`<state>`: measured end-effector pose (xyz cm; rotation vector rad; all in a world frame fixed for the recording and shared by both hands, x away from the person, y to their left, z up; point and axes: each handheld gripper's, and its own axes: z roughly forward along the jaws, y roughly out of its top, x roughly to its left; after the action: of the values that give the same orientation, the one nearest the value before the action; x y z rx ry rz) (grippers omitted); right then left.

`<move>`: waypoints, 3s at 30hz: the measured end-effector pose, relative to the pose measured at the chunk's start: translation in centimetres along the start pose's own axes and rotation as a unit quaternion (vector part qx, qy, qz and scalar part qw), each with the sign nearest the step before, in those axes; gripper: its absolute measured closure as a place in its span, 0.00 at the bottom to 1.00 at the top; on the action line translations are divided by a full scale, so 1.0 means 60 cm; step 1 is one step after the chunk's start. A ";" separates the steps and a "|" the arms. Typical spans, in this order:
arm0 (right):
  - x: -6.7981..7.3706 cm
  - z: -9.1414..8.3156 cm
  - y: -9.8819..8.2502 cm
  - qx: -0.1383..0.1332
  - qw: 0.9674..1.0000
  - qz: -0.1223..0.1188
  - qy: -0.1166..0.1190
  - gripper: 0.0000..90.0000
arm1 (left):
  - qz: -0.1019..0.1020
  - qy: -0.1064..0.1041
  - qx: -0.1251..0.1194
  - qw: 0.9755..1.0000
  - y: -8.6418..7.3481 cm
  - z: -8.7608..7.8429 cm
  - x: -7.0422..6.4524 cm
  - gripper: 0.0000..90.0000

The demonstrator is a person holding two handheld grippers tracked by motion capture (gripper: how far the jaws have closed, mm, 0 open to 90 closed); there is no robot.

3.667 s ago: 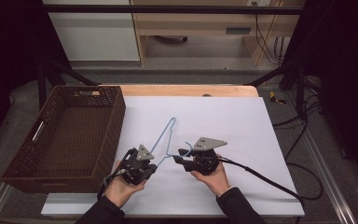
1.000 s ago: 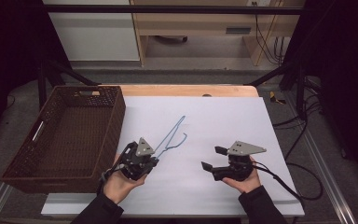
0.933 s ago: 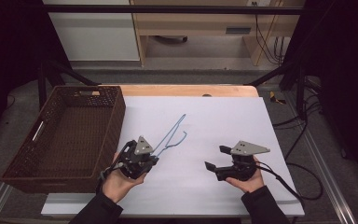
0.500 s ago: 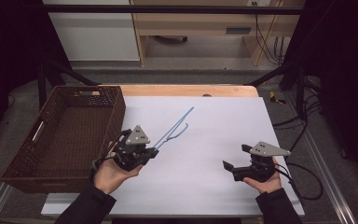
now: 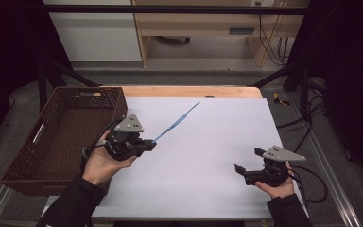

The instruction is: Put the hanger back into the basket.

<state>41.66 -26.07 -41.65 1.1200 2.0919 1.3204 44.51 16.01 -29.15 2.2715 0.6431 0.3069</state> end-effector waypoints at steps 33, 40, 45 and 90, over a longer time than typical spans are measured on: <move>-0.005 -0.002 0.000 -0.001 1.000 -0.001 -0.005 0.02 | -0.034 0.048 -0.019 0.998 -0.011 -0.115 0.117 0.97; -0.005 -0.001 0.000 0.001 1.000 0.000 -0.005 0.02 | -0.039 0.063 -0.014 0.997 -0.031 -0.143 0.143 0.97; -0.005 -0.001 0.000 0.001 1.000 0.001 -0.006 0.02 | -0.047 0.071 -0.010 0.996 -0.046 -0.163 0.161 0.97; -0.005 0.000 -0.001 0.003 1.000 0.002 -0.008 0.02 | -0.120 0.105 0.018 0.987 -0.228 -0.172 0.270 0.97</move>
<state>41.82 -26.33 -41.70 1.1351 2.0848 1.3028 49.22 39.03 -31.38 2.1841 1.0285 0.4237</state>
